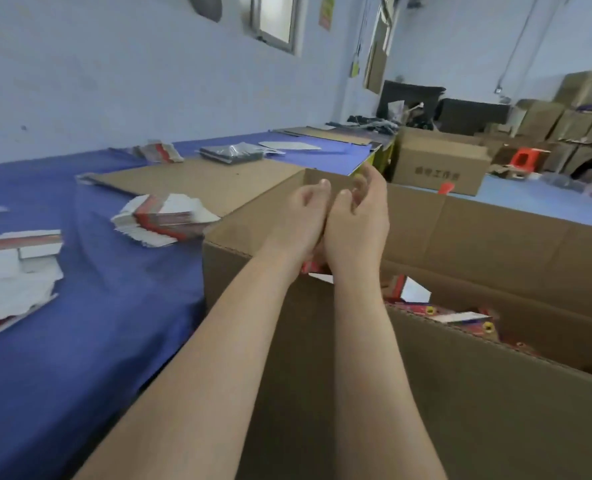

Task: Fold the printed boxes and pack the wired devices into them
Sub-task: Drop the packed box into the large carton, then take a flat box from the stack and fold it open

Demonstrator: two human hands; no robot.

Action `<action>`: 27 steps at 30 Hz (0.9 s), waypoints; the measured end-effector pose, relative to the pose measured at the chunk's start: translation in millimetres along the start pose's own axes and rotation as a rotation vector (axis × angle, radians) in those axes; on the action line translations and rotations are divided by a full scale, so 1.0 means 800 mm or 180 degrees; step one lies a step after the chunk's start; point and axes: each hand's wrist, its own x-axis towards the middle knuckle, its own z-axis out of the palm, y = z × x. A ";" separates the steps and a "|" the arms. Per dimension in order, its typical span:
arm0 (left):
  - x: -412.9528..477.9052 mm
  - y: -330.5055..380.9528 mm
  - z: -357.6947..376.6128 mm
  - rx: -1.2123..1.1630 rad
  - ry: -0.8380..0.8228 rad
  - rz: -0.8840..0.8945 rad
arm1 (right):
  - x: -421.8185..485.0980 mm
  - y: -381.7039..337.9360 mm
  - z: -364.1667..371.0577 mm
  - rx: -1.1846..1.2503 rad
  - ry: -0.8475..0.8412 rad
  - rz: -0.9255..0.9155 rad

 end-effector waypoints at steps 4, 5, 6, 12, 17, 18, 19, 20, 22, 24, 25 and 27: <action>-0.007 -0.014 -0.128 0.0017 0.1561 0.0122 | -0.049 -0.011 0.114 0.0833 -0.0896 -0.0052; -0.012 -0.023 -0.165 0.0037 0.1975 0.0148 | -0.065 -0.013 0.145 0.0965 -0.1186 0.0016; -0.023 -0.031 -0.212 0.0174 0.2359 0.0131 | -0.087 -0.016 0.183 0.1051 -0.1538 0.0129; -0.076 -0.101 -0.388 0.0951 0.3112 -0.0910 | -0.175 0.023 0.338 0.0052 -0.2935 0.0532; -0.072 -0.124 -0.433 0.1246 0.3105 -0.0851 | -0.180 0.043 0.414 0.0119 -0.2755 0.0871; -0.067 -0.126 -0.437 0.1301 0.3045 -0.0869 | -0.176 0.045 0.426 0.0138 -0.2693 0.0932; -0.061 -0.130 -0.441 0.1355 0.2967 -0.0904 | -0.172 0.048 0.438 0.0097 -0.2629 0.0962; -0.056 -0.133 -0.445 0.1403 0.2889 -0.0941 | -0.167 0.053 0.448 0.0026 -0.2565 0.0978; -0.048 -0.138 -0.452 0.1462 0.2825 -0.0974 | -0.157 0.061 0.463 -0.0064 -0.2459 0.1052; -0.043 -0.137 -0.460 0.1588 0.2810 -0.1029 | -0.151 0.068 0.475 -0.0121 -0.2427 0.1103; -0.040 -0.136 -0.465 0.1651 0.2785 -0.1108 | -0.150 0.070 0.480 -0.0168 -0.2412 0.1119; -0.037 -0.129 -0.470 0.1702 0.2711 -0.1238 | -0.148 0.072 0.489 -0.0171 -0.2287 0.1163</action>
